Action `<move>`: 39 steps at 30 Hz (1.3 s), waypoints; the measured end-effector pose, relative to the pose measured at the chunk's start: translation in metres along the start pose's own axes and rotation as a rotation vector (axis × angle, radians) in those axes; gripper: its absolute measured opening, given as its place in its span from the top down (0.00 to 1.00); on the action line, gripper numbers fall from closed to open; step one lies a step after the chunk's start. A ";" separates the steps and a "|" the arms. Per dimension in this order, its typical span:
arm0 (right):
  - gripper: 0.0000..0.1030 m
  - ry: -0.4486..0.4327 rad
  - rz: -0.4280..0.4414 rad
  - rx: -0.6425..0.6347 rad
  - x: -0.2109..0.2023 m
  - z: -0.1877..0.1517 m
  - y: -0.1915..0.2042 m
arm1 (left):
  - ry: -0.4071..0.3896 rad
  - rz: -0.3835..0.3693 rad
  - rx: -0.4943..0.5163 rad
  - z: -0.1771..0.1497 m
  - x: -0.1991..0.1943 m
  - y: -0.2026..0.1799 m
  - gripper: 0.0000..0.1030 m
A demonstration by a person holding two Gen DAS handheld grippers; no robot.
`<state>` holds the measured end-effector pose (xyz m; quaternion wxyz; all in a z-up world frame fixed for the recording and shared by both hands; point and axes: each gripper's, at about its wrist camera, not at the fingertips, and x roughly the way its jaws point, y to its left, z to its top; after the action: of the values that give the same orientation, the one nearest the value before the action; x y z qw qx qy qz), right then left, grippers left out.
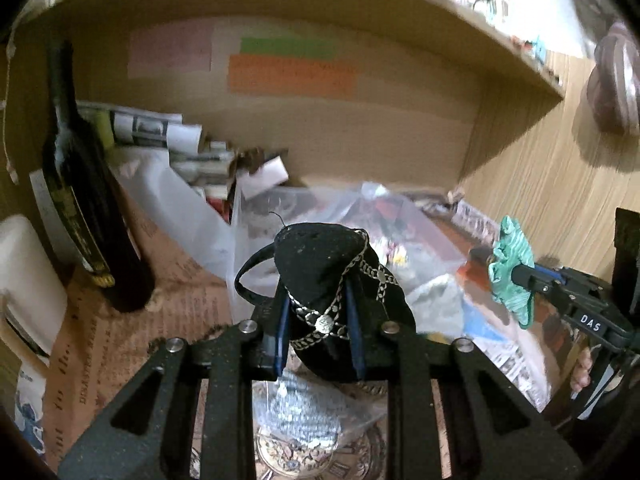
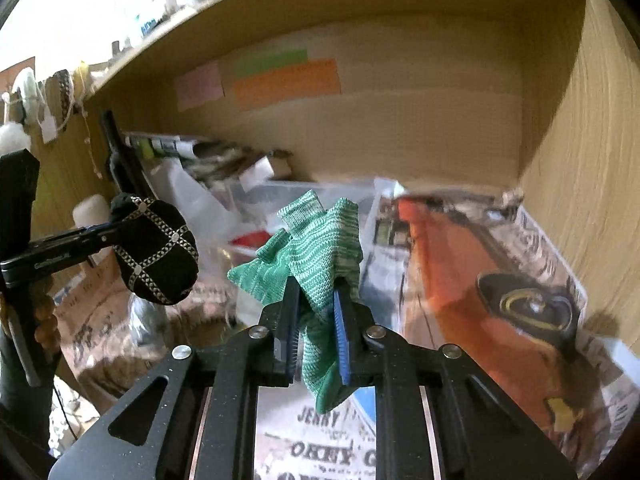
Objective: Organize soft objects
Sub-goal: 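Lower the black bag and green cloth into the clear box and release both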
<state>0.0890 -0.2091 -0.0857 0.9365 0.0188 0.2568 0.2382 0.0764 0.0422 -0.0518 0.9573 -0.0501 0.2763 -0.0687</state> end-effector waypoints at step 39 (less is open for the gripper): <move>0.86 0.184 0.011 -0.132 0.133 0.046 0.013 | 0.173 0.077 0.021 0.036 0.128 0.014 0.76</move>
<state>0.2060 -0.1336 -0.1068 0.9068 -0.0634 0.3254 0.2604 0.2046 0.0381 -0.0899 0.9322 -0.0234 0.3591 -0.0385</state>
